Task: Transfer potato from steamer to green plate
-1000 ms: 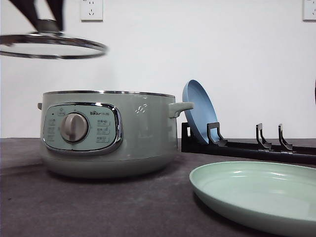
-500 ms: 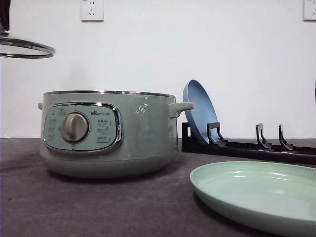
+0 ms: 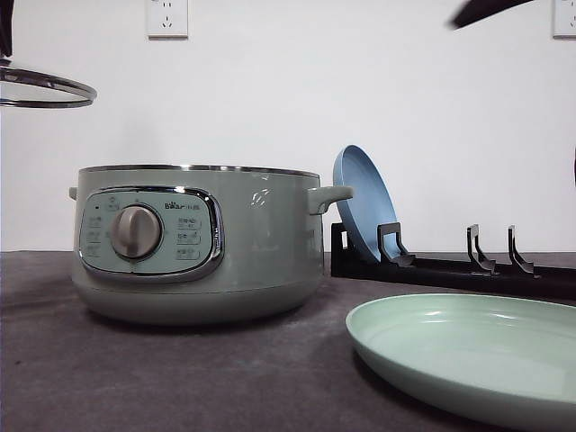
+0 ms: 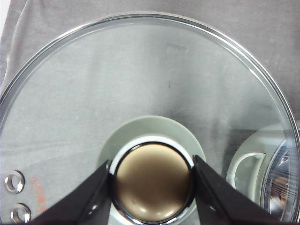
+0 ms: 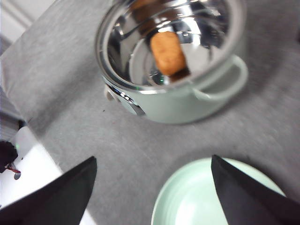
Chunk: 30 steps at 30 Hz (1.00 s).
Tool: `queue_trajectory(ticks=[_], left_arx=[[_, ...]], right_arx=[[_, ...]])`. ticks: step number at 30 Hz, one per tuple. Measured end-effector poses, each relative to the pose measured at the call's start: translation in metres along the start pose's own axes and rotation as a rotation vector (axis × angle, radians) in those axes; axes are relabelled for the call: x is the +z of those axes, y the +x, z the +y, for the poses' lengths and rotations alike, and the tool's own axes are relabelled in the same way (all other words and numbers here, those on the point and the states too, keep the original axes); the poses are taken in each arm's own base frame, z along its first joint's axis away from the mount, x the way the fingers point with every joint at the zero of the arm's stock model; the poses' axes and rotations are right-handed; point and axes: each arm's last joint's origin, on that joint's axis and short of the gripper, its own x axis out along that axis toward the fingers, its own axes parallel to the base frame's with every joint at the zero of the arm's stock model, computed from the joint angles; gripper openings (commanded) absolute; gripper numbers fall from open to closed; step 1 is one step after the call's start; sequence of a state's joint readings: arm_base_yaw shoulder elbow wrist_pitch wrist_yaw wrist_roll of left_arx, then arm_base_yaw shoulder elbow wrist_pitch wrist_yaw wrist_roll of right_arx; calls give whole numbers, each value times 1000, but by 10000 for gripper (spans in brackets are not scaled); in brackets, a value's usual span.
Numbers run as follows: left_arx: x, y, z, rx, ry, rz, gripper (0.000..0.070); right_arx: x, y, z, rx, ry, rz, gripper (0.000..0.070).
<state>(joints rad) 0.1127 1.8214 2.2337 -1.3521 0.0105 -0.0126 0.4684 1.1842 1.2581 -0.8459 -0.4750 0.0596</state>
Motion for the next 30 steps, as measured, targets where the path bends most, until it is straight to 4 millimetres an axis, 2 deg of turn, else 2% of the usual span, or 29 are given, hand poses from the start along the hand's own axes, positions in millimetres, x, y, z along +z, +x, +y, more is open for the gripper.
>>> queue_trajectory(ticks=[10,17,21,25,28,30], left_arx=[[0,0,0,0,6,1,1],[-1,2,0,0,15,11,1],[-4,12,0,-3,20,44,1],[-6,19,0,-4,22,56,1],[-6,22,0,-4,22,52,1],[-5,23,0,-4,22,51,1]], right_arx=[[70,106,0,68,-54,207,490],[105,165,1,52,-132,224,490],[113,194,0,20,-199,223,491],[108,221,-3,-22,-287,237,501],[103,235,-5,-54,-335,259,584],[101,242,-6,-70,-357,267,614]])
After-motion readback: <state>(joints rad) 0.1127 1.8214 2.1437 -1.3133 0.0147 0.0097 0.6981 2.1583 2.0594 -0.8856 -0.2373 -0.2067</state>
